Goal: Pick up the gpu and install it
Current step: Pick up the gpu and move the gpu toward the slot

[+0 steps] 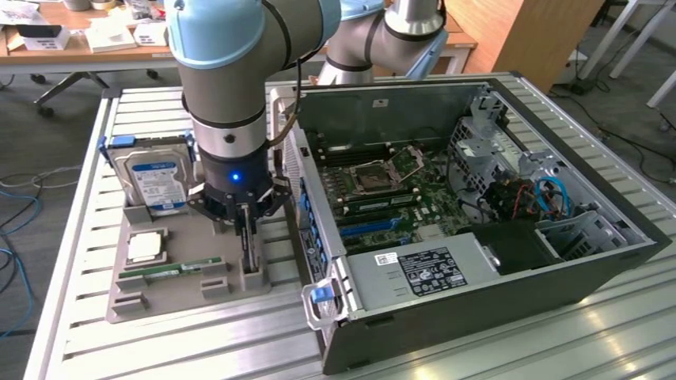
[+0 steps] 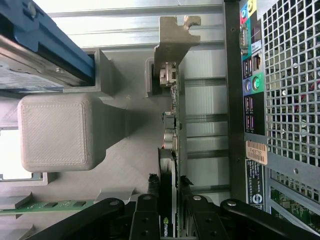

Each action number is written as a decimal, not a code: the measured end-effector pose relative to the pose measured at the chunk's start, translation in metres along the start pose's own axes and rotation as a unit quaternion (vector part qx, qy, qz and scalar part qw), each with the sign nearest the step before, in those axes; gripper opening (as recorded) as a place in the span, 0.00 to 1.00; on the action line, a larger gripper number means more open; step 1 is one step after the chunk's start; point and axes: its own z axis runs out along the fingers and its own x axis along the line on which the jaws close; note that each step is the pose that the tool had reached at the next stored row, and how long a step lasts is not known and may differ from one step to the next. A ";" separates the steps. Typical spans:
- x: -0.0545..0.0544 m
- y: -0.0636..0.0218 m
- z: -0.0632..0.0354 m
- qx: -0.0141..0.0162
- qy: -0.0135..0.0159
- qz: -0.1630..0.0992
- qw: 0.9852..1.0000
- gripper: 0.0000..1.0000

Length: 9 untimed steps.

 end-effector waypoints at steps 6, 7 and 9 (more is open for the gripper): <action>0.000 0.0001 -0.0002 0.000 0.000 0.000 1.000 0.26; 0.000 0.0001 -0.0006 0.000 0.000 0.000 1.000 0.26; 0.000 0.0001 -0.0015 0.000 0.000 0.000 1.000 0.26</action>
